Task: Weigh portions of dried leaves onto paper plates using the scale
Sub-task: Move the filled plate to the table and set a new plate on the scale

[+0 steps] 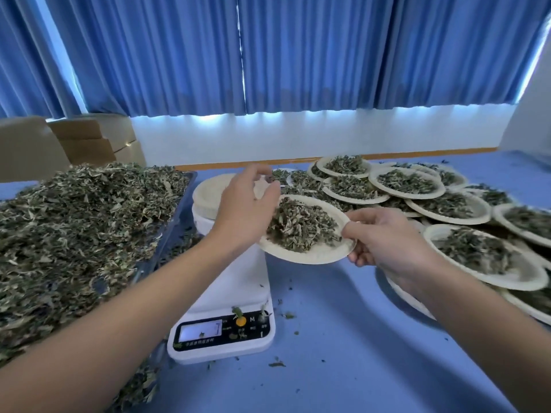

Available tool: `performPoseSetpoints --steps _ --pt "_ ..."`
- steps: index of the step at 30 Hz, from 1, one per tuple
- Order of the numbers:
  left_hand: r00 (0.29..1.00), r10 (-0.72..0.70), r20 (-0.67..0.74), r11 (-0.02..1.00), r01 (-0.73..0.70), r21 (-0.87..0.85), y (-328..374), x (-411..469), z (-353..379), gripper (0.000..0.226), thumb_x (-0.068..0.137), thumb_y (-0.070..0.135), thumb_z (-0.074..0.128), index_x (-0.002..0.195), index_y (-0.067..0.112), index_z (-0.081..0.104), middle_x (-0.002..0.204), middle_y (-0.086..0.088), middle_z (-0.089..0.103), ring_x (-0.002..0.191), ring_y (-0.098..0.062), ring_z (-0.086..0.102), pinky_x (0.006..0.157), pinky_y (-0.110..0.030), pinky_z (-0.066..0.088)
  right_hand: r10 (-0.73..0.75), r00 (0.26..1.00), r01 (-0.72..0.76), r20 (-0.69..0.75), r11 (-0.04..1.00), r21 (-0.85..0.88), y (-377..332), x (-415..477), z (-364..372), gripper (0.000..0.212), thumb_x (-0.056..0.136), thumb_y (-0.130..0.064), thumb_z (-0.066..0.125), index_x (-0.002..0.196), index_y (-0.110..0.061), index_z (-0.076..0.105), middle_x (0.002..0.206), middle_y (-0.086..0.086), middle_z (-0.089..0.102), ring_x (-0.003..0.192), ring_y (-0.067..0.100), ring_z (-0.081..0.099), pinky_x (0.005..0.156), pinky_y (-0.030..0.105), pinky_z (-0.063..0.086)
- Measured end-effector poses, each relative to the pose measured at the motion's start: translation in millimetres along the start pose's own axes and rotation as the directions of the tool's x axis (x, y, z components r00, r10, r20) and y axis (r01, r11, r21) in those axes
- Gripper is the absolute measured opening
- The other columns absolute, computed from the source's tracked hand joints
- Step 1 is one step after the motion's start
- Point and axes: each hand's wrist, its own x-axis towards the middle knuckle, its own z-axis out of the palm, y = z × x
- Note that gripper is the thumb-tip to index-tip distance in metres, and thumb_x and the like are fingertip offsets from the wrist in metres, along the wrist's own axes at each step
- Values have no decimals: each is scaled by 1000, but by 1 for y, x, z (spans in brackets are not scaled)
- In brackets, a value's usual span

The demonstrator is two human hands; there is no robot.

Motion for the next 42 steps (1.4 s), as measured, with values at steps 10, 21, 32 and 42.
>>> performPoseSetpoints --steps 10,21,32,42 --pt "953 84 289 957 -158 242 51 18 110 31 104 11 38 121 19 63 74 4 57 51 -9 43 49 -28 33 12 985 -23 -174 998 -64 -10 -8 -96 12 91 0 63 102 -3 67 52 12 63 38 18 55 39 26 42" --pt "808 407 427 907 -414 -82 140 37 232 36 110 31 31 116 14 62 79 0 60 70 -13 56 61 -29 40 79 916 -94 -393 995 -19 -6 18 -224 32 91 2 66 122 3 58 60 14 65 40 17 60 40 21 46" --pt "763 368 532 878 -474 72 179 135 338 37 110 20 30 138 13 54 115 -13 65 79 -18 57 68 -30 41 19 859 -109 -512 983 -146 -27 101 -325 10 94 7 60 88 0 55 44 14 59 34 15 59 37 21 49" --pt "836 76 543 968 -191 160 152 220 414 50 97 1 49 146 8 42 146 -15 47 126 -31 50 104 -43 47 151 838 -297 -524 932 -206 -14 210 -366 4 103 0 54 105 3 53 68 20 61 37 13 56 40 21 51"
